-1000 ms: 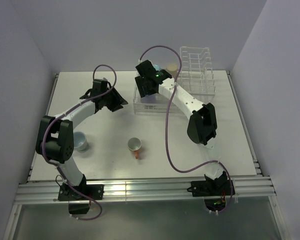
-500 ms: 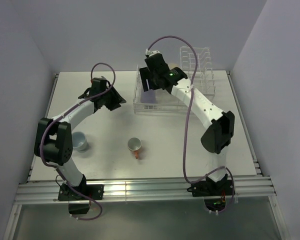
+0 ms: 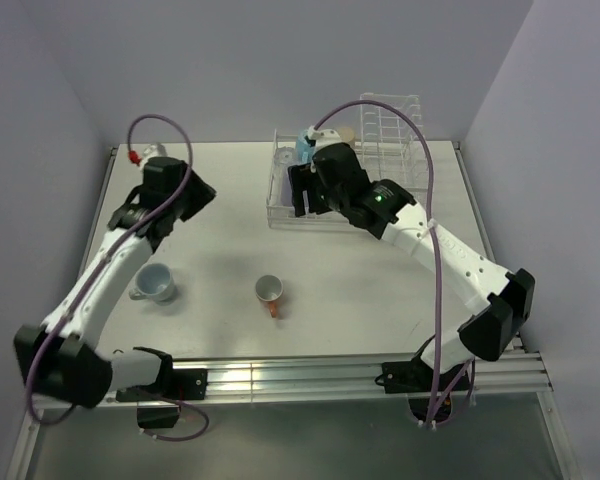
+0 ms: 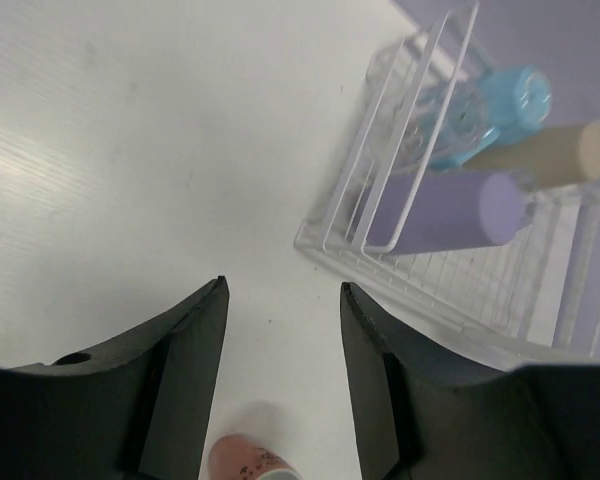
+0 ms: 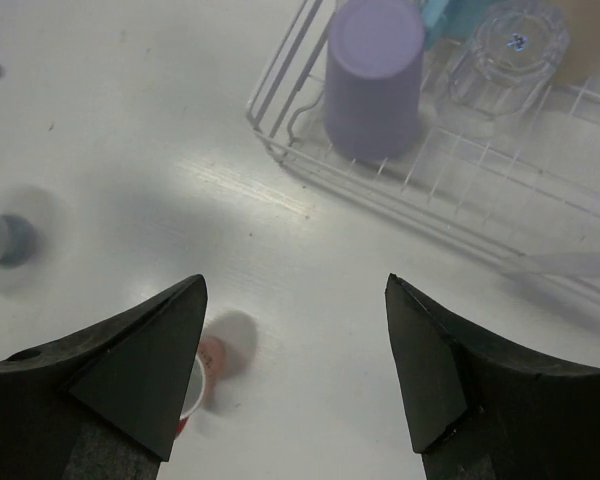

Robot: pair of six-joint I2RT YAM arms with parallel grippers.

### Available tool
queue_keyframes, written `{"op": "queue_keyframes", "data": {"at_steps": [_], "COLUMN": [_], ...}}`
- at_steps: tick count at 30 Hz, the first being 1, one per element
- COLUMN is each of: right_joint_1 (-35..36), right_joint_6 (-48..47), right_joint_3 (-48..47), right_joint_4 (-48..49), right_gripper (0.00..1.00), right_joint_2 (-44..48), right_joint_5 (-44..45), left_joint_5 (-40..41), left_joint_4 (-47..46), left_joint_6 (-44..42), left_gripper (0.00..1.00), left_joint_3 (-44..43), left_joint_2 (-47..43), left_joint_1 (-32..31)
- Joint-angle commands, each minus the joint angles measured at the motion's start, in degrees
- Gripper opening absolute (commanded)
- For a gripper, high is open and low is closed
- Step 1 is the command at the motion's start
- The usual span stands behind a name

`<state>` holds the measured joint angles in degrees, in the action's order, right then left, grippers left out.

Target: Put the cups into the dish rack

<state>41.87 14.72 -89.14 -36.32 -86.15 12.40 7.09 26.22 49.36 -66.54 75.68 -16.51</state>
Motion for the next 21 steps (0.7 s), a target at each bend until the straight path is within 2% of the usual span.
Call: {"op": "queue_keyframes", "data": {"at_steps": [1,3,6,14,21], "right_joint_1": [1.81,2.78,4.45,5.42,4.63], "right_joint_6": [2.59,3.82,4.52,4.0,4.44], "right_joint_3": [3.53,4.5,6.87,14.17,18.83], "right_joint_4": [5.46,5.73,7.92,11.8,14.78], "right_gripper": [0.8,0.8,0.8,0.81,0.81], "right_joint_2": [3.79,4.32,5.38,9.24,11.09], "right_joint_5": [-0.28,0.25,-0.8,-0.19,-1.42], "left_joint_5": [13.02,14.35,14.97,17.34,18.48], "left_joint_4": [12.25,19.09,23.52,27.13,28.36], "left_joint_6": [-1.99,-1.99,-1.73,-0.41,0.73], "left_gripper": [0.55,0.55,0.53,0.53,0.53], "left_joint_3": [-1.13,-1.22,1.14,7.83,10.38], "left_joint_2": [-9.65,-11.69,-14.68,-18.9,-16.88], "left_joint_1": [0.86,2.88,4.73,6.05,6.14]}}
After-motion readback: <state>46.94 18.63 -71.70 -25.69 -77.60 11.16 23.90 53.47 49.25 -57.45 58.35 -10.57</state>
